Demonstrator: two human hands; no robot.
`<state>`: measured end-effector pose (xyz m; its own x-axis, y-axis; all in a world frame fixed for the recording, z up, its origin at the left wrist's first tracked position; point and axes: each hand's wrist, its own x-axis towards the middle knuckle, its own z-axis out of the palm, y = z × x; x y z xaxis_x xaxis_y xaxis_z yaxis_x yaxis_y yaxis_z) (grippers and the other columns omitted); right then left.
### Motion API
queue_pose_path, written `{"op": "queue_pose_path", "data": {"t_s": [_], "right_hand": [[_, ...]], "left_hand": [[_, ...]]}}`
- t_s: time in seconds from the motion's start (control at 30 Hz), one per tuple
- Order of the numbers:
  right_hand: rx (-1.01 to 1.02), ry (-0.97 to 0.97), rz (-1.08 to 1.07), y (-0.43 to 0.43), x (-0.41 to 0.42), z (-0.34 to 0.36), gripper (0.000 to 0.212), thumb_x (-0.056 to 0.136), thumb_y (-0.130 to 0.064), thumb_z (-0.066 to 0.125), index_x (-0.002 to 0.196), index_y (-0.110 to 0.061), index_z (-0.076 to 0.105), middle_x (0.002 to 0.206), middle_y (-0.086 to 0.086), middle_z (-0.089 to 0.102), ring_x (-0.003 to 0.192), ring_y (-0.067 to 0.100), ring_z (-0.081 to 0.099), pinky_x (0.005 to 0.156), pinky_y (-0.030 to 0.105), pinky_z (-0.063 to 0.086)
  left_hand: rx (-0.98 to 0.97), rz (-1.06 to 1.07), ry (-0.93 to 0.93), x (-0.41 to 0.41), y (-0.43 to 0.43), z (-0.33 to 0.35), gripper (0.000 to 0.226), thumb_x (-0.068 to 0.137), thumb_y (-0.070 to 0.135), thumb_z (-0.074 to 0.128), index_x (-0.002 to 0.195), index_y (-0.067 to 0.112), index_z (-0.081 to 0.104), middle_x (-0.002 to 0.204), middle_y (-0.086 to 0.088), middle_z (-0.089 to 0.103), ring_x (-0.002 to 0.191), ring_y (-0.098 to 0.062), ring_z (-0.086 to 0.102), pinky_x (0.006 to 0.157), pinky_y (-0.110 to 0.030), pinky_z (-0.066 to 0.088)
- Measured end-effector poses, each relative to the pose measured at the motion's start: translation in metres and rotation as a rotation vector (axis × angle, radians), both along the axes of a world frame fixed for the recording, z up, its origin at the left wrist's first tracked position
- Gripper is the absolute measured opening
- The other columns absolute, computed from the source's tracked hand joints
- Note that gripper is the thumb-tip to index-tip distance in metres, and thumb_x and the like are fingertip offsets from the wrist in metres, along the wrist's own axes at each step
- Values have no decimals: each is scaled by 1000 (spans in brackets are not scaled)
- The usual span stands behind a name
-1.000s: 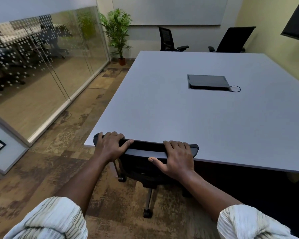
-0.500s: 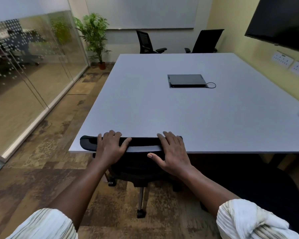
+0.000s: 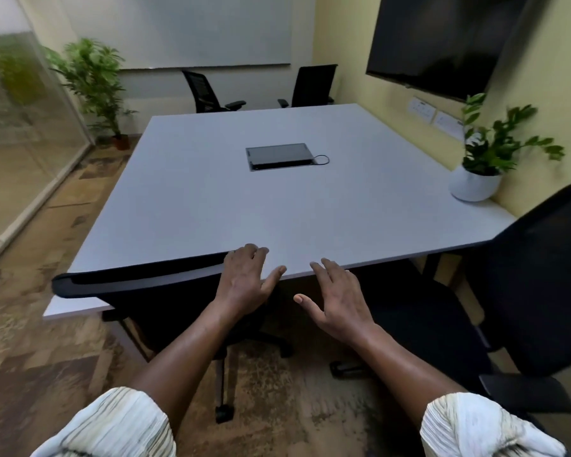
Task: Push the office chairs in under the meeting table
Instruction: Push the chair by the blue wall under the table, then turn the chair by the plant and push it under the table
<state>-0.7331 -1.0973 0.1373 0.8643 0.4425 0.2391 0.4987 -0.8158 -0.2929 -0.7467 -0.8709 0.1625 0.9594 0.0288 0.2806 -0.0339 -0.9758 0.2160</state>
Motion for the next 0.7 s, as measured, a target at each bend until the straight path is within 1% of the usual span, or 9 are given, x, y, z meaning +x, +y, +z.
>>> {"op": "queue_pose_path", "data": {"t_s": [0.07, 0.13, 0.27, 0.33, 0.53, 0.7], "right_hand": [[5, 1, -16, -38, -7, 1, 84, 95, -76, 34, 152, -14, 40, 155, 13, 42, 145, 29, 37, 118, 49, 32], [16, 8, -26, -74, -14, 1, 84, 95, -75, 33, 152, -13, 41, 154, 12, 42, 145, 29, 38, 117, 49, 33], [-11, 39, -50, -157, -26, -3, 83, 97, -72, 36, 158, -16, 32, 162, 12, 33, 152, 27, 26, 123, 50, 23], [-12, 36, -71, -196, -30, -3, 81, 98, -70, 37, 158, -17, 30, 163, 11, 32, 152, 26, 25, 124, 49, 21], [-8, 27, -195, -309, -44, -2, 79, 98, -68, 41, 158, -17, 33, 161, 11, 35, 151, 26, 28, 123, 48, 22], [19, 23, -320, -396, -40, 0, 83, 96, -74, 34, 155, -16, 36, 156, 13, 42, 147, 28, 36, 120, 50, 29]], "left_hand": [[3, -18, 15, -4, -40, -9, 73, 94, 69, 31, 131, 14, 60, 122, -8, 63, 113, -27, 58, 98, -44, 44], [-14, -21, 28, -10, -79, -21, 68, 95, 69, 34, 129, 16, 61, 120, -6, 63, 112, -26, 59, 97, -42, 44], [-77, -43, 65, -19, -168, -38, 61, 96, 67, 41, 130, 19, 58, 121, -3, 60, 115, -23, 56, 101, -41, 41], [-102, -61, 72, -22, -209, -42, 60, 97, 65, 42, 132, 19, 57, 123, -3, 59, 118, -23, 55, 104, -42, 40], [-147, -144, 113, -20, -329, -48, 59, 97, 66, 40, 132, 20, 56, 125, -3, 58, 121, -23, 54, 105, -41, 39], [-152, -215, 159, -2, -415, -58, 62, 97, 68, 37, 134, 21, 54, 126, -3, 57, 121, -24, 53, 106, -42, 39]]}}
